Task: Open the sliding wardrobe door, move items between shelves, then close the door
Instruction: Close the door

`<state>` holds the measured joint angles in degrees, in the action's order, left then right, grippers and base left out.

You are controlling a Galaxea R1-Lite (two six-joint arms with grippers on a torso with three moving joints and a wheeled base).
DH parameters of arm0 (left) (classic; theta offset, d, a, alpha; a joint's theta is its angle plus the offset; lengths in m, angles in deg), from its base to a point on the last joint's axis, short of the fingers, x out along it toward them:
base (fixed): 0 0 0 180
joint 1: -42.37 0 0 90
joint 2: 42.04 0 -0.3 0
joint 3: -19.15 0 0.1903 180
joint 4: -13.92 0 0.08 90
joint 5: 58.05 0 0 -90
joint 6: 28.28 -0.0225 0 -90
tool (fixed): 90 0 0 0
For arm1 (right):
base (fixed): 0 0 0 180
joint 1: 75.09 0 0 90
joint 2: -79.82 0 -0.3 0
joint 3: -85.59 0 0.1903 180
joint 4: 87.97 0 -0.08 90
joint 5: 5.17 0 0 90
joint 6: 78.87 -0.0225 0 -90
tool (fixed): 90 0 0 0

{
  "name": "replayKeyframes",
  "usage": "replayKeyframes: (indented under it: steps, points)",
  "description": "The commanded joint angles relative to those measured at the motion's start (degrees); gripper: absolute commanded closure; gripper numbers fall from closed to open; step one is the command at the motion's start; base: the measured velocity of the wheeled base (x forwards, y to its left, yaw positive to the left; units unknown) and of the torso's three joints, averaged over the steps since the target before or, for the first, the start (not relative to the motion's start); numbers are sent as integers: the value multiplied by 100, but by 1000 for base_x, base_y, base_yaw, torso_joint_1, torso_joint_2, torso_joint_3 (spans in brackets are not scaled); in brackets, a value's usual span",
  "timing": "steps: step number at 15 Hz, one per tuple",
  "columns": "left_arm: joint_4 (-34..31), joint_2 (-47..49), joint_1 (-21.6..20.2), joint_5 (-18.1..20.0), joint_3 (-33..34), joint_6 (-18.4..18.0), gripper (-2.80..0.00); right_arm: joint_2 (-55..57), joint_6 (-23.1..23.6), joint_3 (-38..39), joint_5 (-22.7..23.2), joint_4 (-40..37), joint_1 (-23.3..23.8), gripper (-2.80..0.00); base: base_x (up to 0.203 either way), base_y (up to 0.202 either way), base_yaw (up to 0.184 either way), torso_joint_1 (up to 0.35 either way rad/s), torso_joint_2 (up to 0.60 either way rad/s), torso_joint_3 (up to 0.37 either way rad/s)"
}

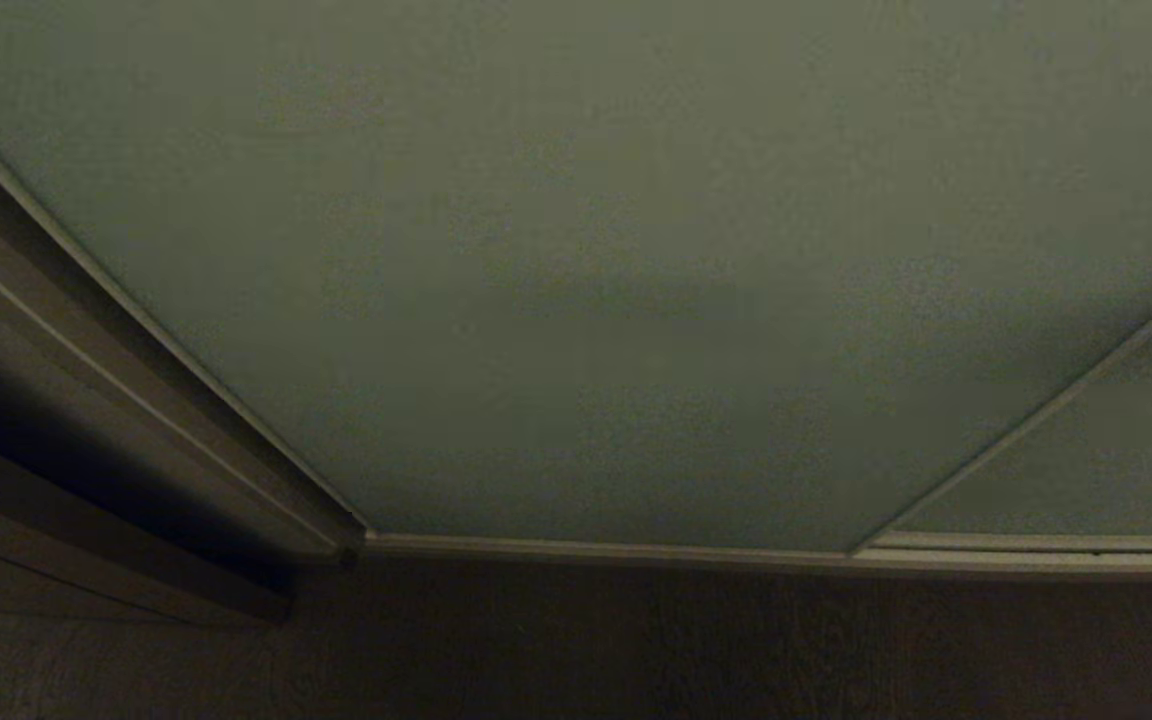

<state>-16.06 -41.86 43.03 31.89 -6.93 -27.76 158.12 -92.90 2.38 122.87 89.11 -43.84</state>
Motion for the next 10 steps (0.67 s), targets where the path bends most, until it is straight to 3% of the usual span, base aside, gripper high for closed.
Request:
replayKeyframes:
  steps: [1,6,10]
  points:
    - [-4,8,-3,-3,-1,-5,0,-143,24,282,10,263,-23,0,0,0,0,0,0,0]
    - [-6,8,-4,-3,-1,1,0,-35,6,280,-32,355,-416,0,0,0,0,0,0,0]
    - [3,8,-4,-3,-1,1,0,1,6,271,-33,346,-435,0,0,0,0,0,0,0]
